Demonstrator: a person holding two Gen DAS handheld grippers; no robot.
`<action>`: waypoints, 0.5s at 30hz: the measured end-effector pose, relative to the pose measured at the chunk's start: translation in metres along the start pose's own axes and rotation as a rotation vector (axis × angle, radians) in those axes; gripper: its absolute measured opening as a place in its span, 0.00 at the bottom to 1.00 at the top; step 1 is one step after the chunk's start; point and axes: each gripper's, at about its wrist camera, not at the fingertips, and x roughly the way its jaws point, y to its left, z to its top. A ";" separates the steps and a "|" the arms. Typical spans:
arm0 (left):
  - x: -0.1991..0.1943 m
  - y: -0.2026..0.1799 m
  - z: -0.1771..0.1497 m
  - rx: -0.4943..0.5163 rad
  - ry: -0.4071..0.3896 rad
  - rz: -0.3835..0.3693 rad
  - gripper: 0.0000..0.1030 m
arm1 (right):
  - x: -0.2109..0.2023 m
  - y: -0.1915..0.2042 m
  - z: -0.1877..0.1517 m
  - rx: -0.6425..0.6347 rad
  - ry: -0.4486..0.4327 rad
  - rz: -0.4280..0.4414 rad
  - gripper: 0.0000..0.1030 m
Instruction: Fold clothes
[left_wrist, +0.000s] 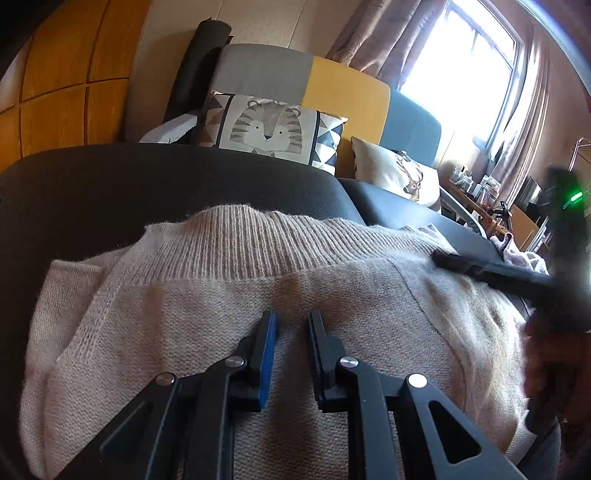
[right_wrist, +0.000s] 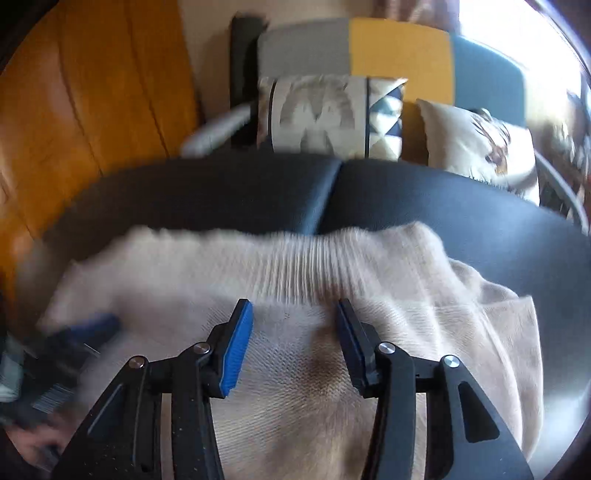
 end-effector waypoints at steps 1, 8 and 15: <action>0.000 -0.001 0.001 0.004 0.000 0.005 0.16 | -0.002 -0.001 0.001 -0.017 0.009 -0.031 0.48; -0.001 -0.004 0.001 0.017 0.002 0.021 0.16 | 0.015 -0.032 -0.014 -0.027 0.074 -0.081 0.48; -0.002 -0.005 0.001 0.022 0.001 0.026 0.16 | 0.021 -0.070 -0.026 0.120 0.011 -0.055 0.54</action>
